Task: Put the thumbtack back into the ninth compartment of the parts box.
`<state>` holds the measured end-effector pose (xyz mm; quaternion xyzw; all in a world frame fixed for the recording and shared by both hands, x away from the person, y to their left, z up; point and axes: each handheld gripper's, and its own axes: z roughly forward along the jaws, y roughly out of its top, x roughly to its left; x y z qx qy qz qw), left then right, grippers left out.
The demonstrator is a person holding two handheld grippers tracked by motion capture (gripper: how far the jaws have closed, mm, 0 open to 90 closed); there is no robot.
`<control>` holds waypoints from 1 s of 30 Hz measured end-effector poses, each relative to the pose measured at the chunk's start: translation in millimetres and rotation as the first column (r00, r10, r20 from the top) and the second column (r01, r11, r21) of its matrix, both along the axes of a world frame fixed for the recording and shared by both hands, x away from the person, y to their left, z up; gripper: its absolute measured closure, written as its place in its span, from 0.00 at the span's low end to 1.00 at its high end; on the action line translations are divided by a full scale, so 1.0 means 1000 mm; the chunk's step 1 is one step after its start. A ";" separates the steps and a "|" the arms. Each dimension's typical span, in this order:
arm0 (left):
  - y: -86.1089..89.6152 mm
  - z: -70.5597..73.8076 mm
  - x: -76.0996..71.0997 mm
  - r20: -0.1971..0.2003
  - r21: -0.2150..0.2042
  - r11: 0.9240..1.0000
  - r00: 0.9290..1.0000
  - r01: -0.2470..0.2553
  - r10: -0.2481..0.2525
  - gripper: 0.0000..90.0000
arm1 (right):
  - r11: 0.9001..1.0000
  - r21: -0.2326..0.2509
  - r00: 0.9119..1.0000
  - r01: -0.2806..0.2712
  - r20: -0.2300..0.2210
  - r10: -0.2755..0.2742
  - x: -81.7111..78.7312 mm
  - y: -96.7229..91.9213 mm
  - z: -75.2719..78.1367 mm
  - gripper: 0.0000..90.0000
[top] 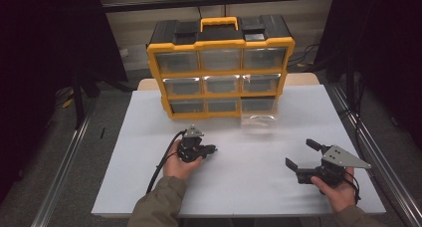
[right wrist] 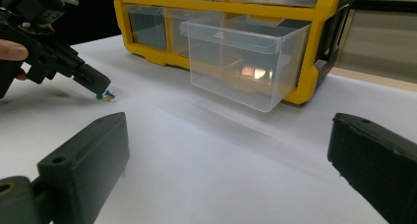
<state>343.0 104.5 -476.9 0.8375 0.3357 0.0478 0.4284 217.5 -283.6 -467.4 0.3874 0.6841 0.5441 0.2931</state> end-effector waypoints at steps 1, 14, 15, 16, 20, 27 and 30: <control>0.000 0.001 0.000 0.000 -0.008 1.000 1.000 -0.003 0.003 1.00 | 1.000 0.001 1.000 -0.001 0.000 0.001 0.000 0.000 0.000 0.02; -0.004 0.016 0.002 0.013 -0.067 0.997 0.999 -0.037 0.038 1.00 | 1.000 0.005 1.000 -0.006 0.001 0.006 0.000 0.001 -0.001 0.01; -0.005 0.017 0.002 0.015 -0.070 0.997 0.999 -0.037 0.038 1.00 | 1.000 0.004 1.000 -0.007 -0.001 0.007 0.000 0.001 0.000 0.01; -0.005 0.018 0.002 0.014 -0.077 0.996 0.999 -0.043 0.044 1.00 | 1.000 0.006 1.000 -0.008 0.002 0.008 0.000 0.001 0.000 0.01; -0.007 0.022 0.004 0.020 -0.087 0.995 0.999 -0.039 0.041 1.00 | 1.000 0.020 1.000 -0.009 -0.004 0.009 -0.001 0.002 0.000 0.01; -0.011 0.026 0.007 0.029 -0.113 0.992 0.998 -0.048 0.051 1.00 | 1.000 0.019 1.000 -0.004 -0.007 0.004 -0.001 0.000 -0.001 0.01; -0.013 0.028 0.008 0.029 -0.127 0.990 0.998 -0.057 0.061 1.00 | 1.000 0.014 1.000 -0.006 -0.004 0.006 -0.001 0.001 -0.001 0.01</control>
